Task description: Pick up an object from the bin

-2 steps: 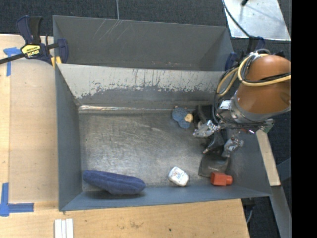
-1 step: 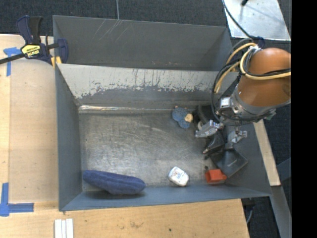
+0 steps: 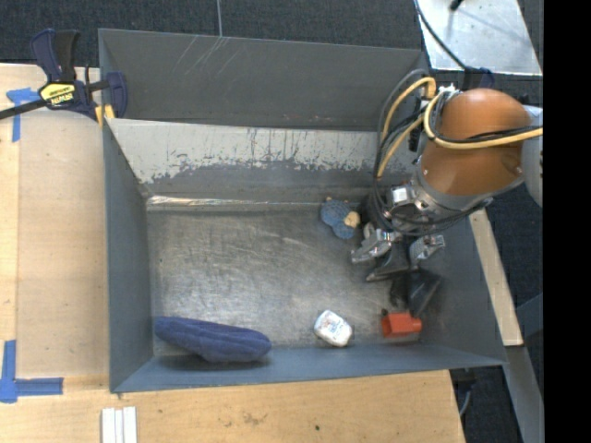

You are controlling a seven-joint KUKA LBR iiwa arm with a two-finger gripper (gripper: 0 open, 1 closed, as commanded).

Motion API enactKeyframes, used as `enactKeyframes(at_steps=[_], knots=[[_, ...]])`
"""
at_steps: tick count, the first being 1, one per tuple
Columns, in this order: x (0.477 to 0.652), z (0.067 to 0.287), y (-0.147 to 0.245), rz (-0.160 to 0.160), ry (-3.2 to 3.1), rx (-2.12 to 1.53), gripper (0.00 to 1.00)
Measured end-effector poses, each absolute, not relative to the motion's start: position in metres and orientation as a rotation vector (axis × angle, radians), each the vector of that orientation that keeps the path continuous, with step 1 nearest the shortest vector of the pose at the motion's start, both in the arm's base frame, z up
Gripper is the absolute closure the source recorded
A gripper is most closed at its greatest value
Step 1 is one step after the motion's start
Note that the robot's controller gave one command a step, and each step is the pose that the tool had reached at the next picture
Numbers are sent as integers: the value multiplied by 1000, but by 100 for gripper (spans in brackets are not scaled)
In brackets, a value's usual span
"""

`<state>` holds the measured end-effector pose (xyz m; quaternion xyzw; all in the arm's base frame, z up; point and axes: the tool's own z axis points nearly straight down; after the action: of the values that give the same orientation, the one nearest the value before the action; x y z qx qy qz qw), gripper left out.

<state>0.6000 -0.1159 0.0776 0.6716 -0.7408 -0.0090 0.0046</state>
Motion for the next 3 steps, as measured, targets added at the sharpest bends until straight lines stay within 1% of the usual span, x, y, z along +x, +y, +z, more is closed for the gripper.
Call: enactKeyframes(at_steps=[1,2,3], knots=[[587,78,-110,-22,-1933,2477,0],[590,80,-117,0,-1933,2475,100],[590,158,-117,3,-1938,2475,100]])
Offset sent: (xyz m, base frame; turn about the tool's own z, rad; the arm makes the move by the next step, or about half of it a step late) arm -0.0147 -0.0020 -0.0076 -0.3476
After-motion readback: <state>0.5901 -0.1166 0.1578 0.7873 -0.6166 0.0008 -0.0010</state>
